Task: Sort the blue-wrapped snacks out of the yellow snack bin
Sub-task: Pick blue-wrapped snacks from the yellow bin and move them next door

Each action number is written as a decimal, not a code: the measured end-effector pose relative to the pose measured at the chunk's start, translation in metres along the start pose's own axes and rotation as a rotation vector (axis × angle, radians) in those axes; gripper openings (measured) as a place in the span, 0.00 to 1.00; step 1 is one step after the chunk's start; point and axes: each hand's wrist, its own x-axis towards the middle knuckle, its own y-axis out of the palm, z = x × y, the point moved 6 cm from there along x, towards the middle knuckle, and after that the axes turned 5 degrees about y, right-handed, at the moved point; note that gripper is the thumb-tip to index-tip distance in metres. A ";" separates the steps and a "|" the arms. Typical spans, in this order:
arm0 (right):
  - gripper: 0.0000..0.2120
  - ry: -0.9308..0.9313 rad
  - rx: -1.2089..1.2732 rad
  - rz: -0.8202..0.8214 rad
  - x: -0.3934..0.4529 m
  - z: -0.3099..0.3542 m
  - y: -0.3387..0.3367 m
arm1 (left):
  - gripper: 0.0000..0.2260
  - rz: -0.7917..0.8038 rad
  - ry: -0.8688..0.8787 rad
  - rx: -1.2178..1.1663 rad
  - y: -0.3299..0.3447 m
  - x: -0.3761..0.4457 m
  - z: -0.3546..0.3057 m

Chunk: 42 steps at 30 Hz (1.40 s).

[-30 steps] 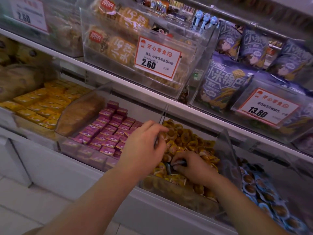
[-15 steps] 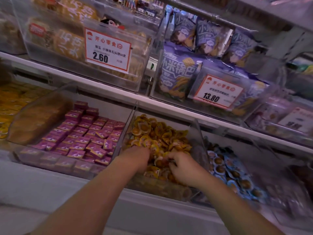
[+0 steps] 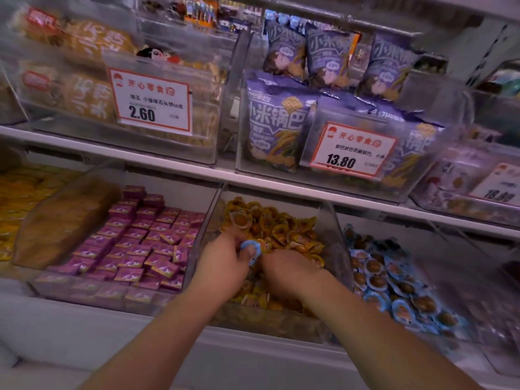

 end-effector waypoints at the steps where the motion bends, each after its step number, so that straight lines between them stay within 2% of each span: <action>1: 0.11 -0.011 -0.017 0.001 0.004 0.002 0.001 | 0.03 -0.008 0.002 -0.056 -0.001 -0.003 0.001; 7: 0.14 -0.039 -0.018 -0.040 0.015 0.011 -0.001 | 0.07 -0.057 0.002 -0.216 -0.002 -0.001 0.004; 12: 0.10 0.052 -0.068 -0.037 0.014 0.015 0.001 | 0.07 -0.049 -0.010 -0.184 0.002 0.003 0.007; 15: 0.09 0.056 -0.048 -0.109 0.012 0.020 -0.003 | 0.08 -0.045 0.007 -0.173 0.001 0.001 0.006; 19: 0.10 0.224 0.380 -0.336 -0.006 -0.015 -0.011 | 0.07 -0.085 0.010 -0.191 -0.003 -0.002 0.002; 22: 0.08 0.333 0.803 -0.508 -0.025 -0.043 -0.016 | 0.06 -0.113 -0.013 -0.269 -0.004 -0.001 -0.001; 25: 0.09 0.405 1.111 -0.611 -0.045 -0.055 -0.024 | 0.04 -0.135 -0.069 -0.390 -0.002 -0.001 -0.007; 27: 0.11 0.428 1.227 -0.594 -0.053 -0.055 -0.027 | 0.03 -0.121 -0.127 -0.537 0.004 -0.003 -0.011; 30: 0.07 0.498 1.375 -0.509 -0.059 -0.049 -0.027 | 0.05 -0.081 -0.164 -0.644 0.013 -0.008 -0.021; 32: 0.07 0.539 1.690 -0.372 -0.061 -0.038 -0.018 | 0.04 -0.094 -0.111 -0.646 0.015 -0.012 -0.029; 34: 0.15 0.529 2.101 -0.167 -0.062 -0.017 -0.013 | 0.05 -0.083 0.007 -0.529 0.019 -0.017 -0.041; 35: 0.16 0.510 2.219 -0.120 -0.063 -0.010 -0.014 | 0.07 -0.053 0.067 -0.448 0.023 -0.020 -0.047; 36: 0.17 0.495 2.271 -0.115 -0.065 -0.006 -0.015 | 0.10 -0.016 0.135 -0.368 0.028 -0.022 -0.054; 38: 0.16 0.500 2.265 -0.204 -0.070 -0.012 -0.018 | 0.17 0.073 0.289 -0.260 0.039 -0.026 -0.071; 42: 0.09 0.473 2.099 -0.447 -0.093 -0.058 -0.030 | 0.32 0.252 0.434 -0.325 0.046 -0.034 -0.082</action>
